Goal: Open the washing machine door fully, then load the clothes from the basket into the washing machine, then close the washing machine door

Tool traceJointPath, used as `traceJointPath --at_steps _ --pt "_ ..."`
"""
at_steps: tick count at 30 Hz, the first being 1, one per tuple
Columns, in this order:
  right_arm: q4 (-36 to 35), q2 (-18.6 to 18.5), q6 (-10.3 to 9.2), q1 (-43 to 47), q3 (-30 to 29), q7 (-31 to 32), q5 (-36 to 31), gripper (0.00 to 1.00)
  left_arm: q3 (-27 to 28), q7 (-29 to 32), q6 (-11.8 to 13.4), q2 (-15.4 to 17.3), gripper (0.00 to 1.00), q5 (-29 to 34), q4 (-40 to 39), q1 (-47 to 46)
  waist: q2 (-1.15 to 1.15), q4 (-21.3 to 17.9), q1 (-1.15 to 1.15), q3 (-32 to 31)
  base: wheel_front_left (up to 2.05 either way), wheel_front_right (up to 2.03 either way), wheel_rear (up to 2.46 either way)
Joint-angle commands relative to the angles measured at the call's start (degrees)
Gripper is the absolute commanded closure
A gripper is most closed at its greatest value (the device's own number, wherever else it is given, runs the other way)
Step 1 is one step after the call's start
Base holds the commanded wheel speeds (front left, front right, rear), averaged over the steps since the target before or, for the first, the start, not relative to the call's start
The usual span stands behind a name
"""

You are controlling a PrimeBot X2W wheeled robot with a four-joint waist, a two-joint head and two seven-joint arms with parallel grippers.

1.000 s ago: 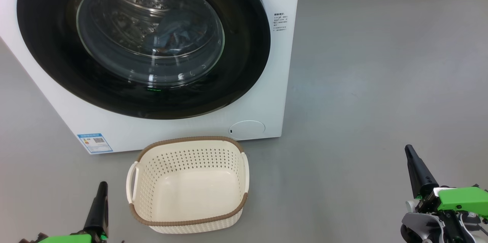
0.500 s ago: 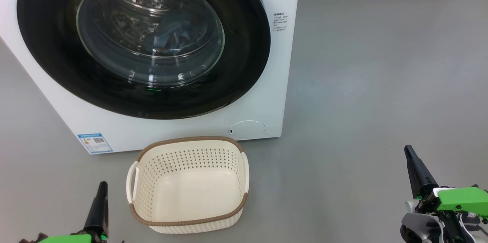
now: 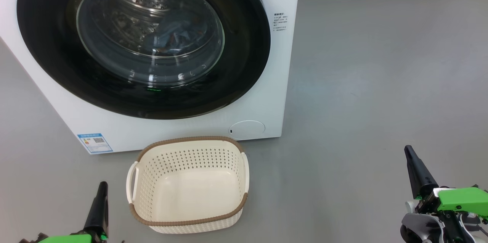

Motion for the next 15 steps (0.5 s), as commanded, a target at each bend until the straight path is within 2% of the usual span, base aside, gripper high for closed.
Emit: traceJointPath --at_steps 1,15 --pt "-1.7 -0.5 0.1 -0.9 1.0 0.3 0.0 1.0 1.9 0.4 -0.1 0.5 1.0 -0.5 -1.1 -2.4 0.0 0.0 0.0 0.0 0.0 0.0 0.0" --pt "-1.7 -0.4 0.1 -0.9 1.0 0.3 -0.1 1.0 1.9 0.4 -0.1 0.5 1.0 -0.5 -1.1 -2.4 0.0 0.0 0.0 0.0 0.0 0.0 0.0"
